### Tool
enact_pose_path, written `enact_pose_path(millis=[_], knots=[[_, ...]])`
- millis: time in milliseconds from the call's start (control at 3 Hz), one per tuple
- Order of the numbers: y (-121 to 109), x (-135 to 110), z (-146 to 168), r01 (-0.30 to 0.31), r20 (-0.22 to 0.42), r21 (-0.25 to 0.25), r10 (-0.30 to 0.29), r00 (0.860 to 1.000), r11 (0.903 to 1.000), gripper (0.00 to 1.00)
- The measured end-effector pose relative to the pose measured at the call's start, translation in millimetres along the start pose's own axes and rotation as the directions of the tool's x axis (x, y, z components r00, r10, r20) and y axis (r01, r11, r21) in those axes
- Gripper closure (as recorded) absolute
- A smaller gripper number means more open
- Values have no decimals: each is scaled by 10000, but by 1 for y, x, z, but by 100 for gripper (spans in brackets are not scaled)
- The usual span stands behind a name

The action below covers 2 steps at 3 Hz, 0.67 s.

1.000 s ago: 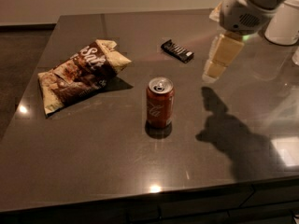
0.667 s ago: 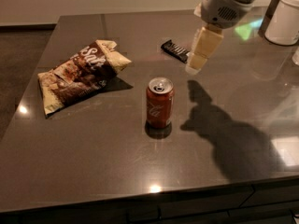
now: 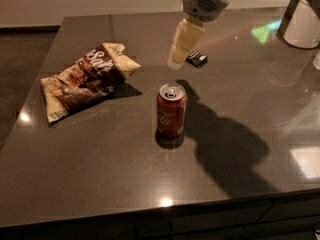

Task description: Move brown chip bag near rxbar chocolate

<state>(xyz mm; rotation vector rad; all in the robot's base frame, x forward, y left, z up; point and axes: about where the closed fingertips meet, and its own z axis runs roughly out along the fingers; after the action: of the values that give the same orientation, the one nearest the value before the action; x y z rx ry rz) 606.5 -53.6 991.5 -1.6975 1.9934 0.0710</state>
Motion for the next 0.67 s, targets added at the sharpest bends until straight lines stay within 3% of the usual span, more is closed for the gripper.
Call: enact_pose_path(millis=[667], knots=[[18, -44, 33, 448, 351, -458, -433, 9984, 9979, 0]])
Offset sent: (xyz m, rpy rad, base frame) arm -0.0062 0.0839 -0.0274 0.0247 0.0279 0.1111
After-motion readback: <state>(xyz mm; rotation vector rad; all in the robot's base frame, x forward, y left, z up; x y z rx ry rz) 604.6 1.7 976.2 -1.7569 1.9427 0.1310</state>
